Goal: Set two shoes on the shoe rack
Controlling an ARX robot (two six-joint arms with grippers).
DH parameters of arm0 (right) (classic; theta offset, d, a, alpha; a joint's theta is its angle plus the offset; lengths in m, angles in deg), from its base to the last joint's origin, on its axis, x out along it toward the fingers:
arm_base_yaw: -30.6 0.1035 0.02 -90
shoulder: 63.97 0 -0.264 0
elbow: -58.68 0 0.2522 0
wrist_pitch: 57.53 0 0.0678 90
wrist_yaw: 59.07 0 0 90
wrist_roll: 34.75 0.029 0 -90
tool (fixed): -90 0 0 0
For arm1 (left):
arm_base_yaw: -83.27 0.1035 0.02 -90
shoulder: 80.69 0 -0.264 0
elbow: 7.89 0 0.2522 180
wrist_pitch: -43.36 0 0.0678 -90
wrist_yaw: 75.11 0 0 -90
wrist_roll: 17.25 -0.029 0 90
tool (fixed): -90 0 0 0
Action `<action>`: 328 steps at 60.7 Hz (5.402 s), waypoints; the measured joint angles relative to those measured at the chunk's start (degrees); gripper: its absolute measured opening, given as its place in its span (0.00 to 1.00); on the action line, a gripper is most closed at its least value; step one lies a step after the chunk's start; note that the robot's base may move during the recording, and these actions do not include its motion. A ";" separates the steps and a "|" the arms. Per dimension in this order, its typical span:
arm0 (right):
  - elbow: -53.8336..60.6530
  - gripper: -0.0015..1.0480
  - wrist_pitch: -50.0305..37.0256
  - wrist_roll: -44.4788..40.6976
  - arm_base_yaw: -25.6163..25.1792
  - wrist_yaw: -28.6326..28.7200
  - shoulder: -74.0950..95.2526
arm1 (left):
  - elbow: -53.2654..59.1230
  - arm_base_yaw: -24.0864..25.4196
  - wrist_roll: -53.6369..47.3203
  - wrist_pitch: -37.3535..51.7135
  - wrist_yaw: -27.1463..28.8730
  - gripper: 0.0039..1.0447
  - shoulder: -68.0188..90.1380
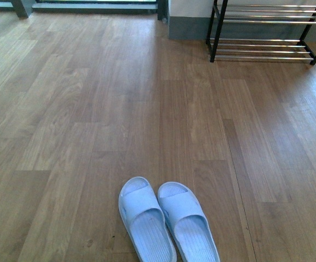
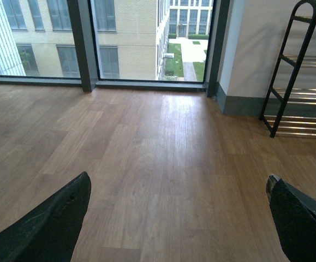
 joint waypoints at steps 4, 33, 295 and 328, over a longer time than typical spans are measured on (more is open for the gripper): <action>0.09 0.91 -11.37 -1.49 0.79 1.11 14.25 | 0.00 0.02 0.00 0.00 -0.02 0.91 0.00; -28.65 0.91 -53.62 -4.79 7.54 1.88 122.27 | 0.00 0.00 0.00 0.00 -0.02 0.91 0.00; -9.35 0.02 -13.79 10.36 -19.52 5.03 32.00 | -18.12 3.67 2.25 58.34 20.22 0.91 141.83; -9.35 0.02 -13.79 10.34 -19.52 5.03 32.00 | -43.45 6.75 -0.02 52.26 21.68 0.91 157.48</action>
